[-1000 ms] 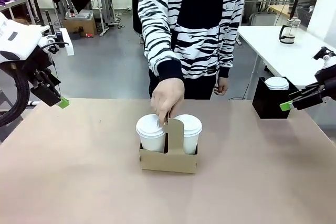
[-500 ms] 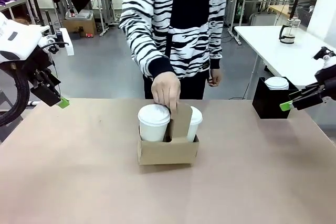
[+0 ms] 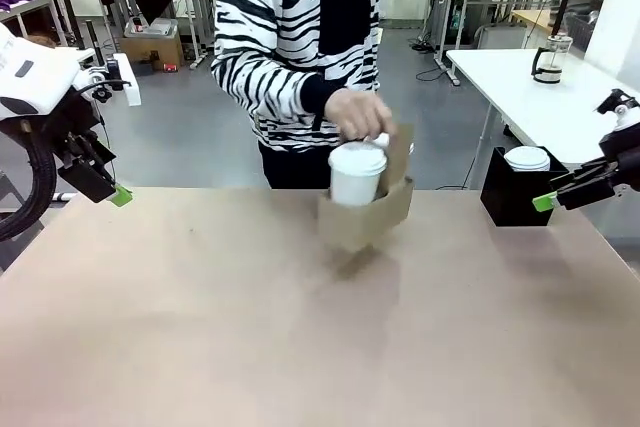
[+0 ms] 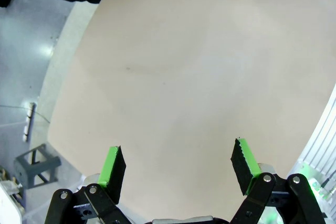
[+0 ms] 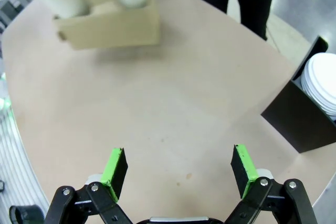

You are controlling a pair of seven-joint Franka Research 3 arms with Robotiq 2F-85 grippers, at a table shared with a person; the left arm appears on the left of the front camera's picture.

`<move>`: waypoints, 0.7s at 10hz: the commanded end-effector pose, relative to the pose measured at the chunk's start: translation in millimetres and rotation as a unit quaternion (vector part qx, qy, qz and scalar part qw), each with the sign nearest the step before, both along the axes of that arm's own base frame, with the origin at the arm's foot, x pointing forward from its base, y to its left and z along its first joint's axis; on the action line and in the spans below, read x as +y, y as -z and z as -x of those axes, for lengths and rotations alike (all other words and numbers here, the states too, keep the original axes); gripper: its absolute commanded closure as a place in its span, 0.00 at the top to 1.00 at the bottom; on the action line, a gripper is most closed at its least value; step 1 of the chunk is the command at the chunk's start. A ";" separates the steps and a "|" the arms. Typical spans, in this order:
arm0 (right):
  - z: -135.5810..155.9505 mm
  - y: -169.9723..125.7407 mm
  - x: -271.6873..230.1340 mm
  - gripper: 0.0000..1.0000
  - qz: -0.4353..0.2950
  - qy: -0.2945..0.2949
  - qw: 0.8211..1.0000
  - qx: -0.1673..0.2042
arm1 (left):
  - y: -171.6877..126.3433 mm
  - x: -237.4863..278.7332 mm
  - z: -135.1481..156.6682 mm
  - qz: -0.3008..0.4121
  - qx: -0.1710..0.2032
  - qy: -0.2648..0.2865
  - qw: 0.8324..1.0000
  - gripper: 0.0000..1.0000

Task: Pour a drink into a cup and package it in a carrier.
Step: Insert the held 600 ml Paper Cup into the Cup Carrier.

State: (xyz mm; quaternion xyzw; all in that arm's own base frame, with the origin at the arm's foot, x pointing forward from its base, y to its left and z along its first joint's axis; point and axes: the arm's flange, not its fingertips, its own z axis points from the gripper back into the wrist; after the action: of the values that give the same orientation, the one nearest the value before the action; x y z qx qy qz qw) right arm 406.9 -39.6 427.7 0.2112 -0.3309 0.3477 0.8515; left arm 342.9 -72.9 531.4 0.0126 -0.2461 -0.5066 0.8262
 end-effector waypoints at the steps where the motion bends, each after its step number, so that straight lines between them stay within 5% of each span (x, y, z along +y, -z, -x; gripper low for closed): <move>1: -2.3 -1.2 -3.0 1.00 0.003 -0.008 1.000 0.000 | -0.2 -0.3 1.3 0.004 0.002 -0.006 1.000 1.00; 7: -2.3 -1.2 -3.0 1.00 0.003 -0.008 1.000 0.000 | -0.2 -0.3 1.3 0.004 0.002 -0.006 1.000 1.00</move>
State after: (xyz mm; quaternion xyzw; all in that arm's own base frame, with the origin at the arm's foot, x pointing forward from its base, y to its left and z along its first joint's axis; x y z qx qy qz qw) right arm 406.9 -39.5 427.7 0.2113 -0.3309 0.3478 0.8514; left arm 342.9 -72.9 531.4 0.0126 -0.2461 -0.5066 0.8262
